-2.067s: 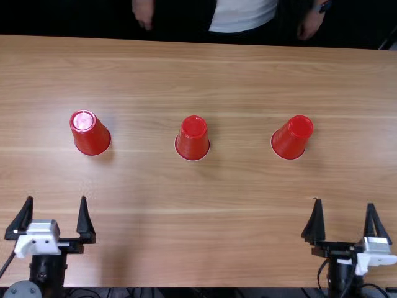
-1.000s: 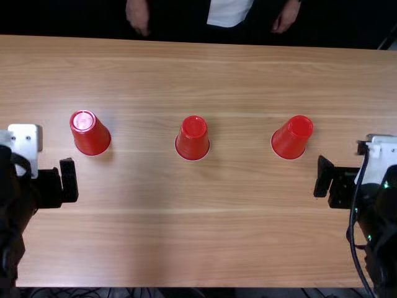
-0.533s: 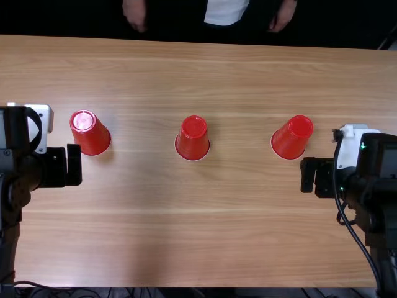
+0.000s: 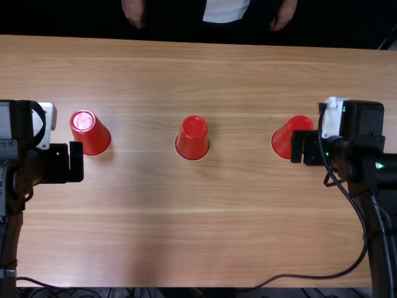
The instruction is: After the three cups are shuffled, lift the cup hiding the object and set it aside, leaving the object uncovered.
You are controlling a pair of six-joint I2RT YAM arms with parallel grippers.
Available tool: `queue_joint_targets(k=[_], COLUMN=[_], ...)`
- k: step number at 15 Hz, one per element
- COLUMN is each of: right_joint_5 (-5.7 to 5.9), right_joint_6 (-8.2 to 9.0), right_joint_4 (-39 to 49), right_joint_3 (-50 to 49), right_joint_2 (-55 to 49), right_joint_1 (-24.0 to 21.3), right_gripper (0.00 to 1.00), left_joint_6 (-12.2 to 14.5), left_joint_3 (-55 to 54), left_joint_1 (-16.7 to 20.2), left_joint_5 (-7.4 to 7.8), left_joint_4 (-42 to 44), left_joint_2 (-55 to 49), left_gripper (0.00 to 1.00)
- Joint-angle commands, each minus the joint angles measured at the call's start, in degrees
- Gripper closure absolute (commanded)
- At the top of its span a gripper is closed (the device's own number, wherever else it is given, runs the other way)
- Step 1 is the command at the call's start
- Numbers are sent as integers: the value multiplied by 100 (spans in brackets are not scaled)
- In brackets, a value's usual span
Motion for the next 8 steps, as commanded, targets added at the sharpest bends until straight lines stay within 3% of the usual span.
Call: queue_joint_targets(k=[1, 8], right_joint_5=[-30, -30], right_joint_6=[0, 10], right_joint_4=[142, 268], right_joint_3=[357, 1297], right_joint_2=[391, 2113], right_joint_1=[-67, -506], right_gripper=[0, 0], left_joint_6=[-30, -30], left_joint_3=[-165, -173], left_joint_1=[55, 37], left_joint_5=[-37, -26], left_joint_4=[22, 22], left_joint_2=[48, 338], left_gripper=[0, 0])
